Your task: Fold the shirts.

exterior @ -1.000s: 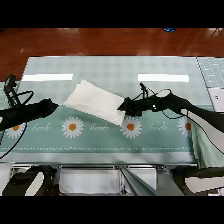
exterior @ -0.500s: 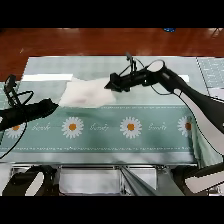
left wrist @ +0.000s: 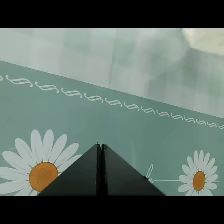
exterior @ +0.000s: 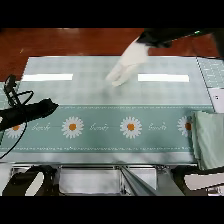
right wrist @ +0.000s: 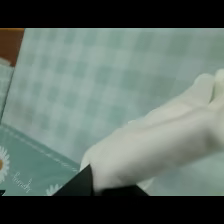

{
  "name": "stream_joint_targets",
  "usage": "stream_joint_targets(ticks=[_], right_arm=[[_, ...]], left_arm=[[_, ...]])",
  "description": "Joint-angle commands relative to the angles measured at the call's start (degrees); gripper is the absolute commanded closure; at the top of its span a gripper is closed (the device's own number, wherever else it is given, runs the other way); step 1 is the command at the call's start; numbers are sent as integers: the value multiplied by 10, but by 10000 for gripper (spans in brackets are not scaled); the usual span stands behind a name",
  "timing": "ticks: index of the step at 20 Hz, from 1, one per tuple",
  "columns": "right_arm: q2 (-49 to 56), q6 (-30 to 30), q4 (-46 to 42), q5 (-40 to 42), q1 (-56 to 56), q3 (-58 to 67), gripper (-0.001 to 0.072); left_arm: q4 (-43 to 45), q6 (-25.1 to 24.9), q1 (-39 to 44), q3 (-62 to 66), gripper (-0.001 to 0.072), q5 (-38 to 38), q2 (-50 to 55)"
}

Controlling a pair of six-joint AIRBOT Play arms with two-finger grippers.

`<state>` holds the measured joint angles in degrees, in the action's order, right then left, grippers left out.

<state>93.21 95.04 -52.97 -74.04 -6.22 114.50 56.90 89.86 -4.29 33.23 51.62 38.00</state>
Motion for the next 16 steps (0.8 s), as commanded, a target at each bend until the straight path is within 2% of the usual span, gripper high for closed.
stream_joint_targets(ticks=[1, 5, 8, 12, 16], right_arm=[[-52, 60, -51, -68, 109, 29, 670], [-112, 121, -52, -116, 237, 29, 670], [-150, 153, -93, -203, 318, 22, 670], [-216, 151, -234, -324, 381, -42, 671], [-327, 139, -283, -324, 473, -185, 670]], left_arm=[[0, -2, 0, 0, 693, 0, 0], [0, -2, 0, 0, 693, 0, 0], [0, -2, 0, 0, 693, 0, 0], [0, -24, 0, 0, 693, 13, 0], [0, -32, 0, 0, 693, 20, 0]])
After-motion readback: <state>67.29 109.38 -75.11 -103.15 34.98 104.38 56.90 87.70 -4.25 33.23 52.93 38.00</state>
